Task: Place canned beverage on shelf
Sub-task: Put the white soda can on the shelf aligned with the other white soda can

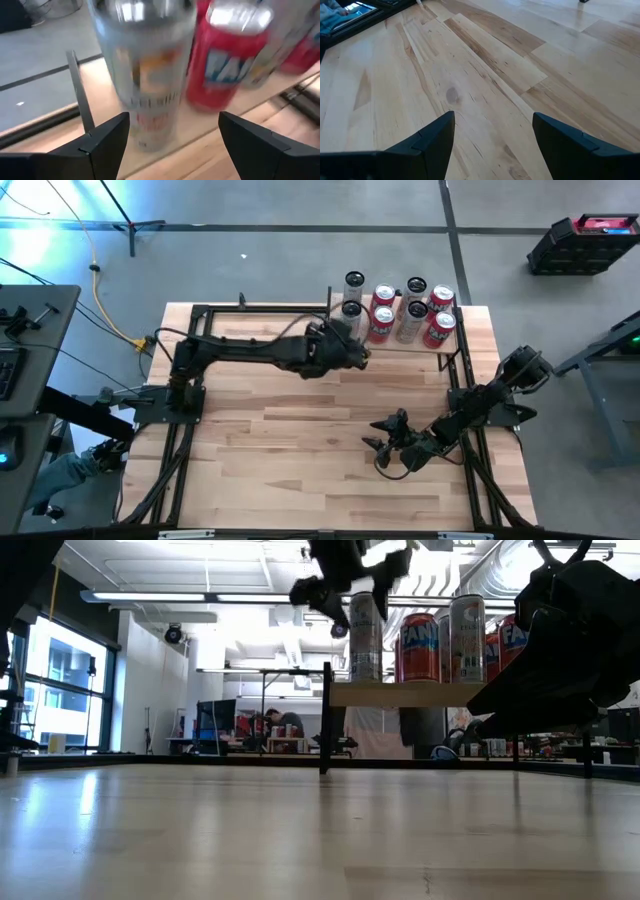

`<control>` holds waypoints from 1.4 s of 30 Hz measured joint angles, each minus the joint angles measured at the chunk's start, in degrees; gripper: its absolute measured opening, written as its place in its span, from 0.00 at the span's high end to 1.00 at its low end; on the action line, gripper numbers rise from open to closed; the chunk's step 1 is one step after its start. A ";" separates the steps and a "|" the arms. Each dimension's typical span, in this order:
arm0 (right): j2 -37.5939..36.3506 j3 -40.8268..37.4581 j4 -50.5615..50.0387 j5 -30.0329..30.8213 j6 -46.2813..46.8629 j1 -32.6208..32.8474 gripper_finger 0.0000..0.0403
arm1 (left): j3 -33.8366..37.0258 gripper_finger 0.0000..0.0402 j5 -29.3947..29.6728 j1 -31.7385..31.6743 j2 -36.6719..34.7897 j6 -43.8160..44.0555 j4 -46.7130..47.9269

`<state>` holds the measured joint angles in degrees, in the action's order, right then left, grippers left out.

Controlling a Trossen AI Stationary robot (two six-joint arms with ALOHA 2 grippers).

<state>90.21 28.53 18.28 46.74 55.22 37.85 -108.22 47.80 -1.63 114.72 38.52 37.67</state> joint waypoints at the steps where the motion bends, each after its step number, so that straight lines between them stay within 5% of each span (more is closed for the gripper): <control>1: -0.02 0.00 0.03 0.00 0.04 0.00 0.37 | 0.04 0.26 0.42 0.02 0.86 0.77 0.62; 42: -0.02 0.00 -0.04 -0.24 -0.19 0.02 0.37 | 0.09 0.26 2.46 -4.04 3.93 2.25 -2.06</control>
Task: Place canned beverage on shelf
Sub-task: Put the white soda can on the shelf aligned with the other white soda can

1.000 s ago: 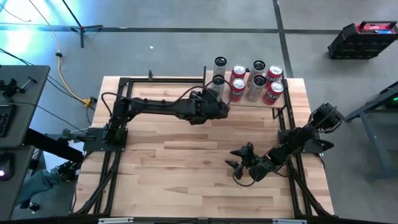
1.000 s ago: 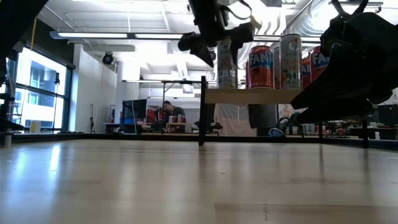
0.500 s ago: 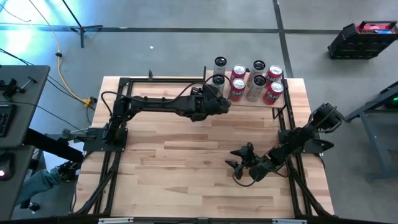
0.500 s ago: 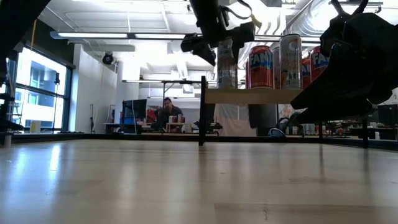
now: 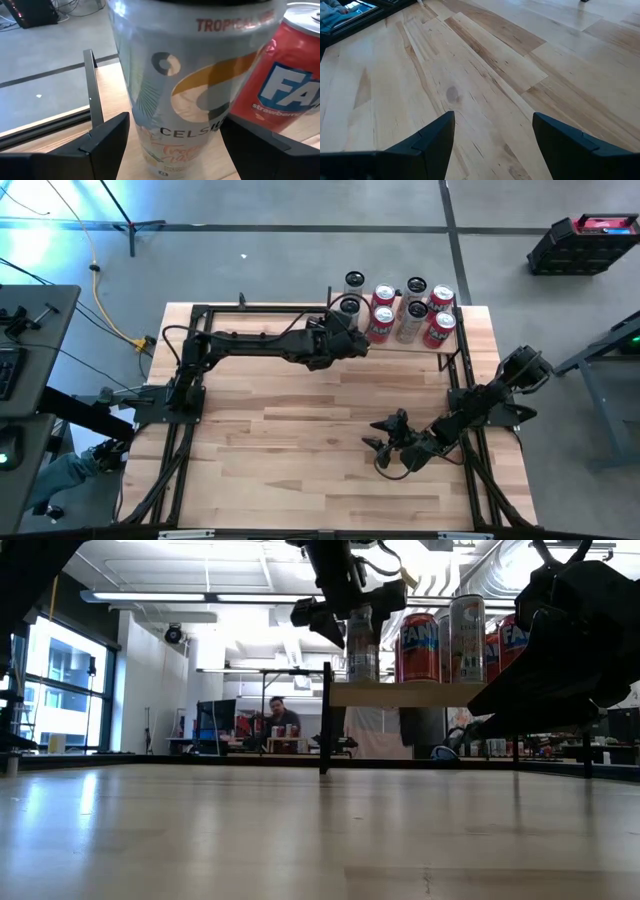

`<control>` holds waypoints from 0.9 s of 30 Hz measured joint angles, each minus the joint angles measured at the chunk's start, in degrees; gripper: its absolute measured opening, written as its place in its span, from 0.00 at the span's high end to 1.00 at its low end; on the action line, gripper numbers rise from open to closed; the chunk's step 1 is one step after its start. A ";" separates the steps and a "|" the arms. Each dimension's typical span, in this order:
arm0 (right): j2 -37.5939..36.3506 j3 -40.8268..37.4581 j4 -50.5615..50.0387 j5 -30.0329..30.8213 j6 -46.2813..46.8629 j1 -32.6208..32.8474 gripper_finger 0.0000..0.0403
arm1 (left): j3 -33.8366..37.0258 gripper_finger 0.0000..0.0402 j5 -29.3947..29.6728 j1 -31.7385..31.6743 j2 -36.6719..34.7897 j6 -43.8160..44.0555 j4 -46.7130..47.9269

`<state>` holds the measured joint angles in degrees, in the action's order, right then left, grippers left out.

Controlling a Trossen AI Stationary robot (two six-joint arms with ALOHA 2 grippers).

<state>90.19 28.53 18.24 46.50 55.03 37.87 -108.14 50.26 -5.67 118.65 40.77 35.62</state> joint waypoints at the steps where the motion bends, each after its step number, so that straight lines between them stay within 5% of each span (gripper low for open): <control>1: 0.00 0.00 0.00 0.00 -0.01 0.00 0.37 | 0.00 0.26 0.00 -0.04 0.00 0.08 -0.02; 27: 0.00 0.00 -0.02 0.04 0.06 0.00 0.37 | -0.04 0.26 0.00 -0.04 -0.48 -0.50 -3.02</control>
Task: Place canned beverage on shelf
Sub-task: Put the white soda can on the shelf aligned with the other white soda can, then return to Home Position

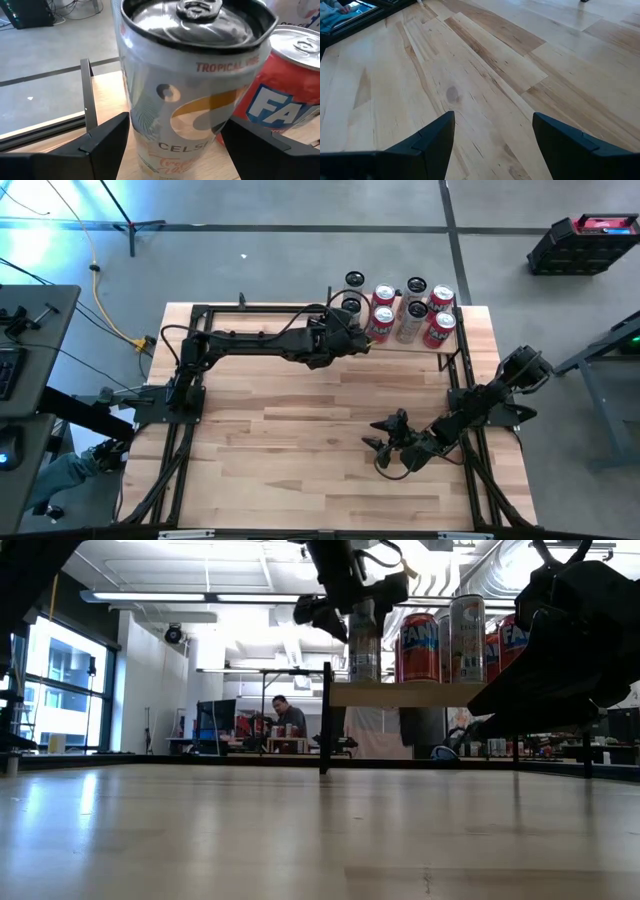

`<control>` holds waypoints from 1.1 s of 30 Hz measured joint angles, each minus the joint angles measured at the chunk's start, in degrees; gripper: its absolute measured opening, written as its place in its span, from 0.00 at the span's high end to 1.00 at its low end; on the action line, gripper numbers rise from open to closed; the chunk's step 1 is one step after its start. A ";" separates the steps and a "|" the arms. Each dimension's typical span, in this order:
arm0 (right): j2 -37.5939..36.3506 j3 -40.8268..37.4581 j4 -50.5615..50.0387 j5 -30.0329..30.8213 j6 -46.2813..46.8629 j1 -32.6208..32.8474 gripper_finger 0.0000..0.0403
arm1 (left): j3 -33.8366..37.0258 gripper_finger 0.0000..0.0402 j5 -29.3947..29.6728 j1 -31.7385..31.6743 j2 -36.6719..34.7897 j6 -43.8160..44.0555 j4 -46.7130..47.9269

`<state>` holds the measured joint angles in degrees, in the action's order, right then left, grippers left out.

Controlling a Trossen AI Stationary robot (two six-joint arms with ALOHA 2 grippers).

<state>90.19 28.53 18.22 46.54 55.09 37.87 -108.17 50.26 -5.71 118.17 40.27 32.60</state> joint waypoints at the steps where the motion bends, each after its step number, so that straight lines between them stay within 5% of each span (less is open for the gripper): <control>1: 0.00 0.00 0.00 -0.02 -0.05 0.00 0.37 | -0.02 0.26 0.03 0.09 -0.13 0.02 0.04; 15: 0.02 0.00 0.00 0.39 0.13 0.00 0.37 | -0.05 0.26 -0.29 2.05 -1.03 0.00 1.27; 33: 0.00 0.00 -0.07 -0.11 -0.03 0.05 0.37 | -0.01 0.26 2.85 10.70 -5.08 4.50 16.97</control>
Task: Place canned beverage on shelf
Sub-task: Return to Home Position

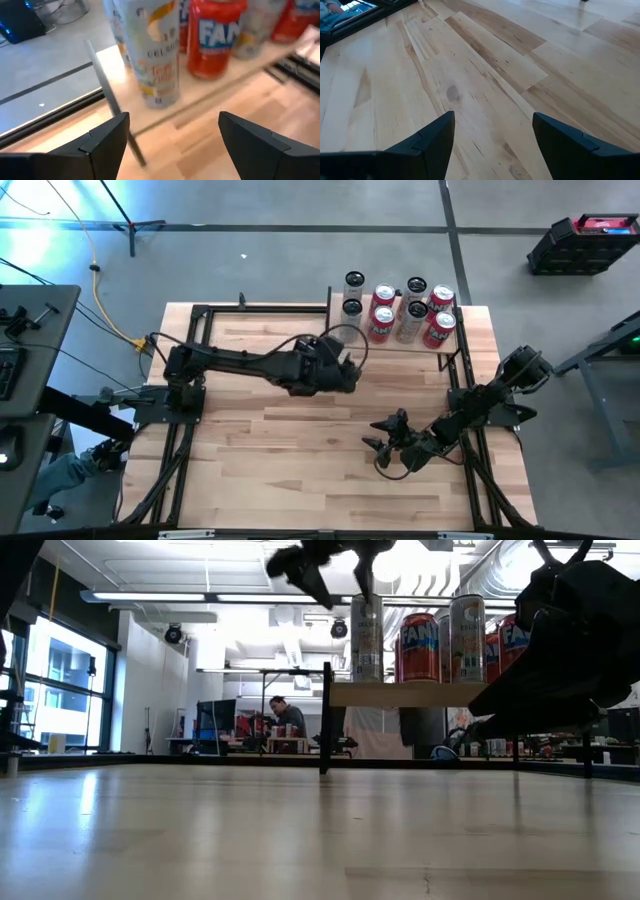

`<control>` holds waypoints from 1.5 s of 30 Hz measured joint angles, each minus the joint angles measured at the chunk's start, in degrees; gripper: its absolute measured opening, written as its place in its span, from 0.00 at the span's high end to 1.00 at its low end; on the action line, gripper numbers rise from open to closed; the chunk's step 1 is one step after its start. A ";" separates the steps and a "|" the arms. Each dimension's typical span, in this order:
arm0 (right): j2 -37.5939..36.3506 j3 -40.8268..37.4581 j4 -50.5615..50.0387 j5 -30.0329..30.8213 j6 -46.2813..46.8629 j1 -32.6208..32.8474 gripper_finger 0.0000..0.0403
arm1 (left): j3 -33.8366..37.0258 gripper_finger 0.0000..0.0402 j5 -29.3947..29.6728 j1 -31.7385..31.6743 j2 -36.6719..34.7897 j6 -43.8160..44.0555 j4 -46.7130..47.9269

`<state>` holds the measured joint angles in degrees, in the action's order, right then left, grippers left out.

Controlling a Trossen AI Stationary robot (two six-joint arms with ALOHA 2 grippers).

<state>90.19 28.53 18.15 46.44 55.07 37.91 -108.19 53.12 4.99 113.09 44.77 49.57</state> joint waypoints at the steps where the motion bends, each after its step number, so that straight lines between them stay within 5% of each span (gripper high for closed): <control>1: 0.00 0.01 0.01 0.00 0.00 0.04 0.37 | -0.02 0.26 0.01 0.67 -0.62 0.16 1.59; 8: 0.00 0.02 -0.03 -0.65 0.01 0.11 0.37 | -0.03 0.26 4.36 7.35 -3.86 7.65 14.43; 16: 0.00 0.02 1.09 -0.88 -1.97 -0.30 0.37 | 0.65 0.26 10.70 18.66 -6.49 32.37 40.94; 24: 0.09 0.02 7.41 -0.63 -8.13 -2.16 0.37 | 25.17 0.27 10.88 25.58 -19.87 44.80 34.88; 30: 0.15 0.02 14.64 -7.26 -16.32 -7.29 0.37 | 47.70 0.31 10.94 29.70 -34.04 39.71 11.70; 35: 0.15 0.02 21.86 -18.44 -22.20 -13.45 0.37 | 64.54 0.34 9.50 31.19 -43.54 18.50 -21.21; 41: 0.20 0.20 30.88 -25.92 -30.97 -19.32 0.38 | 82.00 0.38 -6.43 30.15 -44.85 -19.05 -77.68; 45: -0.97 4.05 32.18 -31.99 -38.59 -22.29 0.44 | 88.03 0.41 -14.34 28.41 -43.73 -31.66 -97.82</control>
<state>89.22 32.58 50.34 14.44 16.47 15.62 -20.16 38.78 33.40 69.36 13.11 -48.25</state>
